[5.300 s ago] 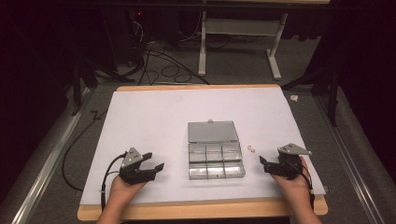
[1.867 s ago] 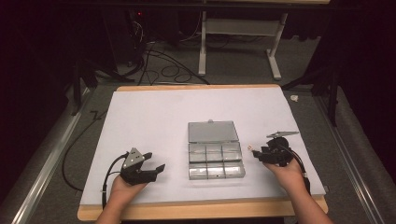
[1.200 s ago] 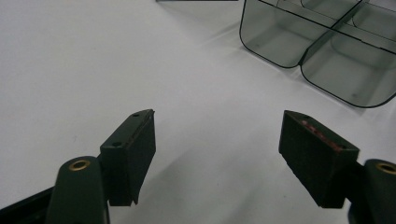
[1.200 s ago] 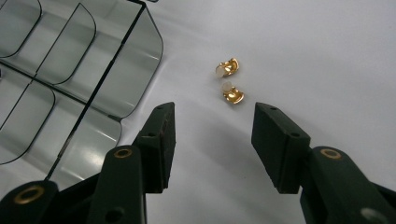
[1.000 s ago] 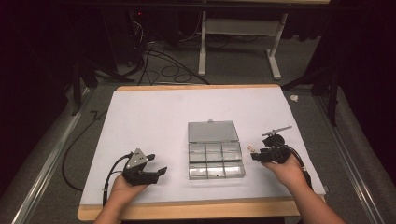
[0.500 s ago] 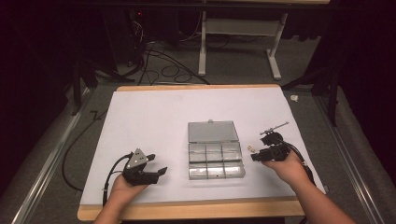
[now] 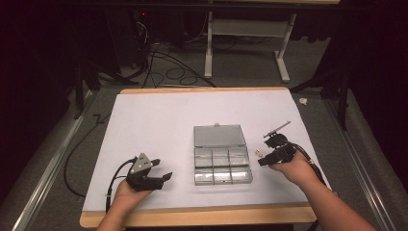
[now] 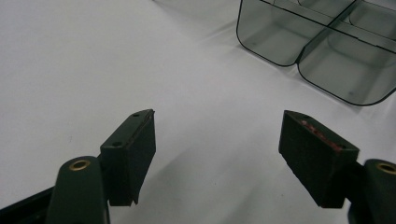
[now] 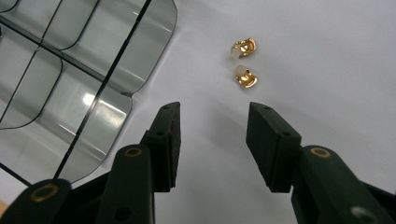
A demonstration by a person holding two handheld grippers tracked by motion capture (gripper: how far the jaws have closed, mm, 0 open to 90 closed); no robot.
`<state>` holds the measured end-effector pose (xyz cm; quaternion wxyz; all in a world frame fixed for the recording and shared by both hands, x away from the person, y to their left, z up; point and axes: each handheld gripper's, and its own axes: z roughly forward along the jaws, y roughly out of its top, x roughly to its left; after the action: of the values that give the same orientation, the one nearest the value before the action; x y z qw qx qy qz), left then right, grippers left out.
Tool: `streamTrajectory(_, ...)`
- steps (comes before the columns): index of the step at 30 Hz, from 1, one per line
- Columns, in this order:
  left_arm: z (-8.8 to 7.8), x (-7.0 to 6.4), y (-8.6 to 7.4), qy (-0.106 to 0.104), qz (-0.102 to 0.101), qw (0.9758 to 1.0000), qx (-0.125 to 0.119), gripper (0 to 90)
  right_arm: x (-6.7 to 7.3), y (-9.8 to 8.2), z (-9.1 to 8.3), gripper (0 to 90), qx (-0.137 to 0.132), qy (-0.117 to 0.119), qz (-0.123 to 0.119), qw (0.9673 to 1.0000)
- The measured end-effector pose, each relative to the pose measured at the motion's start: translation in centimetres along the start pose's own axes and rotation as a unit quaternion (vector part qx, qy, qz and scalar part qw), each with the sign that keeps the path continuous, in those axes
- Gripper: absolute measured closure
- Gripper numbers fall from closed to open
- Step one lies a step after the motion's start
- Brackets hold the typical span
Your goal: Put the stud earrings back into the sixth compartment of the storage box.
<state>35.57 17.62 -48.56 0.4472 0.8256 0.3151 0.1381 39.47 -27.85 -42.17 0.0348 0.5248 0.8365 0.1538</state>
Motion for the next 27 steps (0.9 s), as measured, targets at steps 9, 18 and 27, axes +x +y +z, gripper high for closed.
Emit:
streamTrajectory(9,0.0,0.0,0.0,-0.003,0.001,1.0000,-0.001,27.8,-0.6,0.7,0.1,61.5,0.022,-0.001,-0.008,0.9997)
streamTrajectory(18,0.0,0.0,0.0,-0.005,-0.001,1.0000,0.001,27.7,-0.8,1.9,0.0,69.5,0.031,-0.001,-0.013,0.9994)
streamTrajectory(27,0.0,0.0,0.0,-0.005,-0.001,1.0000,0.001,27.8,-1.1,2.6,0.9,79.6,0.044,-0.004,-0.007,0.9990)
